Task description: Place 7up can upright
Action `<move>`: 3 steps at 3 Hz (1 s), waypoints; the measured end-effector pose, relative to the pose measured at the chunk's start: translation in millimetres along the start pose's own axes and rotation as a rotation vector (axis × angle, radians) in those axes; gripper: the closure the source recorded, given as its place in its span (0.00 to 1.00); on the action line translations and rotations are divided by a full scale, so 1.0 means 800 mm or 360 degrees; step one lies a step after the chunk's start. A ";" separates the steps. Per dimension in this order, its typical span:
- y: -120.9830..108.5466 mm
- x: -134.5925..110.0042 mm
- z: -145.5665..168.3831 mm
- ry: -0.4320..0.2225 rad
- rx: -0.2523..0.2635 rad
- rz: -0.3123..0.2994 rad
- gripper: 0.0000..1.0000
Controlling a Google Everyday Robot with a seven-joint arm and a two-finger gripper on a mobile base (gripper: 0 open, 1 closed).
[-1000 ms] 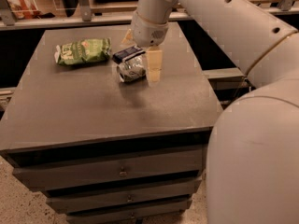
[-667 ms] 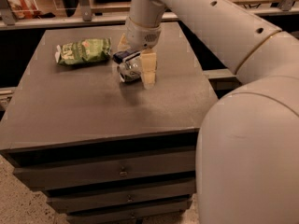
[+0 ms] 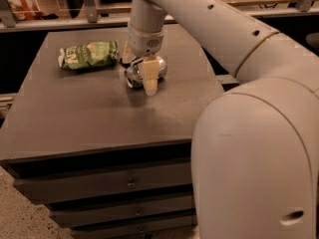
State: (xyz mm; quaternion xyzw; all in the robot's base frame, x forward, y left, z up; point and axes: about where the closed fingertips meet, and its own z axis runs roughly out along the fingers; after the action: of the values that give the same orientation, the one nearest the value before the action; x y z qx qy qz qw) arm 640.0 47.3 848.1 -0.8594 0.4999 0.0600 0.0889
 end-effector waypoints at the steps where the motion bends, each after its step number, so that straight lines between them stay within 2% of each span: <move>1: 0.002 0.003 0.008 -0.0050 -0.0032 -0.0025 0.40; 2: 0.010 0.009 0.013 -0.0101 -0.0061 -0.0037 0.63; 3: 0.021 0.006 -0.006 -0.0161 -0.0002 -0.0072 0.87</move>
Offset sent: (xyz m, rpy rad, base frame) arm -0.0214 -0.0314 -0.0149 0.0231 0.1406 0.0611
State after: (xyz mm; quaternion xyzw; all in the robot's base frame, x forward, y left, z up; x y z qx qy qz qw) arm 627.8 34.5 850.2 -0.8665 0.4751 0.1015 0.1147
